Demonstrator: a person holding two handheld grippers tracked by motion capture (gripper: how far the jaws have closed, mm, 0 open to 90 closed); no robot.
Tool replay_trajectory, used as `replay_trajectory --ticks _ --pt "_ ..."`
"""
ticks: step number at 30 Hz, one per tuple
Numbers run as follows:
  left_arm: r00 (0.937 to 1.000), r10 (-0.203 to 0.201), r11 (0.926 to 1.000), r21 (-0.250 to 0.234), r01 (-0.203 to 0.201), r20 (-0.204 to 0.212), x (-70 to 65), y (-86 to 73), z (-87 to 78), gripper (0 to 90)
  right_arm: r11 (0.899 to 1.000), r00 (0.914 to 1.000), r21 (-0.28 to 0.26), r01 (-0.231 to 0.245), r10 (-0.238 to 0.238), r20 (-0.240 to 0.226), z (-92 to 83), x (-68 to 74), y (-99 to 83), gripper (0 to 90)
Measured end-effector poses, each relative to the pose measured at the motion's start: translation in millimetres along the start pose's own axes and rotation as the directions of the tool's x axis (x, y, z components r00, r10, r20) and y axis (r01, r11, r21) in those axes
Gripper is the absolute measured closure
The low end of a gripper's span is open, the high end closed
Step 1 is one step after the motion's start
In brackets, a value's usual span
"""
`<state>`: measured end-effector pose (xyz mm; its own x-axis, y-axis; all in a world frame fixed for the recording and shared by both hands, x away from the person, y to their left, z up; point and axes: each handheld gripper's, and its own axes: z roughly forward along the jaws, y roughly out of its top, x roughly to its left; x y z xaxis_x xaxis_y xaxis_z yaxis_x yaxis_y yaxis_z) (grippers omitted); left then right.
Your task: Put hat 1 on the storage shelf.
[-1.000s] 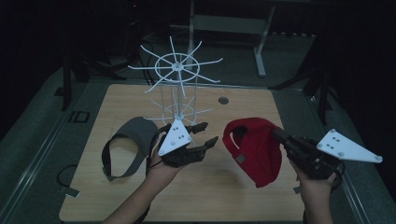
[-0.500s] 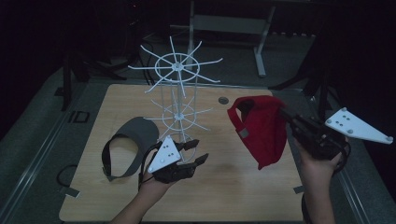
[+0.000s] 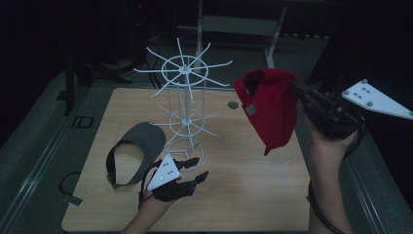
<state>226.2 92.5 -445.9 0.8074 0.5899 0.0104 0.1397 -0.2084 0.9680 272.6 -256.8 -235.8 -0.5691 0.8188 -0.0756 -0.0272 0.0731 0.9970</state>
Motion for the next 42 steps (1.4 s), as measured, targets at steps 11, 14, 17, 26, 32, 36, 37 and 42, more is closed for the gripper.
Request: replay_trajectory --ticks 11,14,17,26,32,36,37,42 --pt "0.9993 -0.029 0.9995 0.011 0.03 -0.022 5.8 -12.8 -4.9 49.7 0.999 0.9996 0.044 0.023 -0.022 -0.019 25.8 13.0 -0.9 88.8" --pt "0.9991 -0.035 0.9992 0.016 0.035 -0.024 6.3 -15.5 -5.1 49.7 0.998 0.9993 0.054 0.033 -0.032 -0.02 27.9 15.9 -5.9 88.8" --pt "0.999 -0.035 0.9992 0.017 0.036 -0.028 6.1 -16.5 -5.4 49.8 0.997 0.9991 0.066 0.034 -0.032 -0.028 30.1 16.7 -12.3 88.8" --pt "0.9983 -0.034 0.999 0.028 0.035 -0.048 9.2 -21.3 -8.5 49.7 0.994 0.9976 0.104 0.038 -0.032 -0.062 30.2 21.9 -36.8 88.7" --pt "0.9977 -0.043 0.9985 0.032 0.045 -0.053 10.5 -25.8 -10.1 49.7 0.99 0.9948 0.131 0.048 -0.036 -0.095 27.7 25.3 -50.7 88.6" --pt "0.9975 -0.047 0.9982 0.034 0.049 -0.053 10.4 -27.1 -11.3 49.7 0.989 0.9931 0.14 0.047 -0.031 -0.113 25.7 24.0 -55.8 88.5" --pt "0.9974 -0.047 0.9982 0.034 0.049 -0.054 10.3 -27.3 -11.6 49.7 0.989 0.9929 0.141 0.043 -0.027 -0.116 25.3 23.1 -57.0 88.5" --pt "0.9973 -0.049 0.998 0.037 0.051 -0.054 9.6 -30.0 -13.3 49.8 0.989 0.9913 0.145 0.024 -0.004 -0.131 22.5 18.3 -63.1 87.6"
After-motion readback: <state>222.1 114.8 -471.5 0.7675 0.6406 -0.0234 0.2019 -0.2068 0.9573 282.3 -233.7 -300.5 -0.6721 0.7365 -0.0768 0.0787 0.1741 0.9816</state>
